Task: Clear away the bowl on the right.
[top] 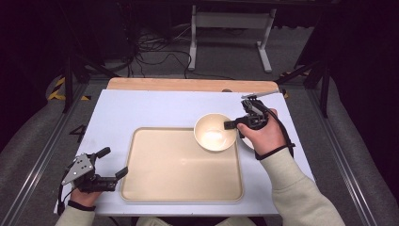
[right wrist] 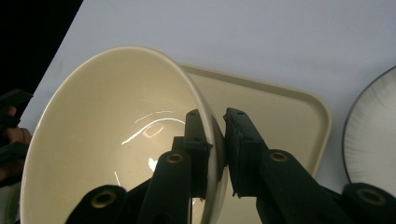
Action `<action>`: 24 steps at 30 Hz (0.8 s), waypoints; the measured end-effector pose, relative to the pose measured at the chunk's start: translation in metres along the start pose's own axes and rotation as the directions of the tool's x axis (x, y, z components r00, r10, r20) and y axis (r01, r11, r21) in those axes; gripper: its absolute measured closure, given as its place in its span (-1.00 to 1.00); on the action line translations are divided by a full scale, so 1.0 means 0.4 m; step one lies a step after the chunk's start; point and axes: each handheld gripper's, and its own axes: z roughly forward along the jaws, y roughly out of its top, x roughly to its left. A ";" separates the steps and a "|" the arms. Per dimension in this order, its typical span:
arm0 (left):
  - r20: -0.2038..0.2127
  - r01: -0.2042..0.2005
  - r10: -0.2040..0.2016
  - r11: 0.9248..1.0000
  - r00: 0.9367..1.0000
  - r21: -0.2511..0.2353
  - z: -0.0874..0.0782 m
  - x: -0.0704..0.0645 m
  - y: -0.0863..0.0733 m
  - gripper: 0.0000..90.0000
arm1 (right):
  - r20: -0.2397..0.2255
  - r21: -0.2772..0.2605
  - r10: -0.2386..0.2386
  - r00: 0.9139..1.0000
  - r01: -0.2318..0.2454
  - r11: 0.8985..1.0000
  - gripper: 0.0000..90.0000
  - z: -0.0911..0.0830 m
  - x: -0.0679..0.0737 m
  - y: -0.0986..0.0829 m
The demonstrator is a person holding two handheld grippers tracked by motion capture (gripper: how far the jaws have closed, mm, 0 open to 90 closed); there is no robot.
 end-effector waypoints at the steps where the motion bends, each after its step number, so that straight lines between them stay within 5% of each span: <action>1: 0.000 0.000 0.000 1.000 1.000 0.000 0.000 0.000 0.000 -0.99 | -0.008 0.001 -0.005 1.000 0.005 1.000 0.77 0.004 0.008 0.000; 24: 0.002 -0.003 0.003 1.000 1.000 -0.005 0.000 0.000 0.000 -0.99 | -0.112 0.057 -0.035 0.993 0.041 0.998 0.77 0.098 0.112 -0.004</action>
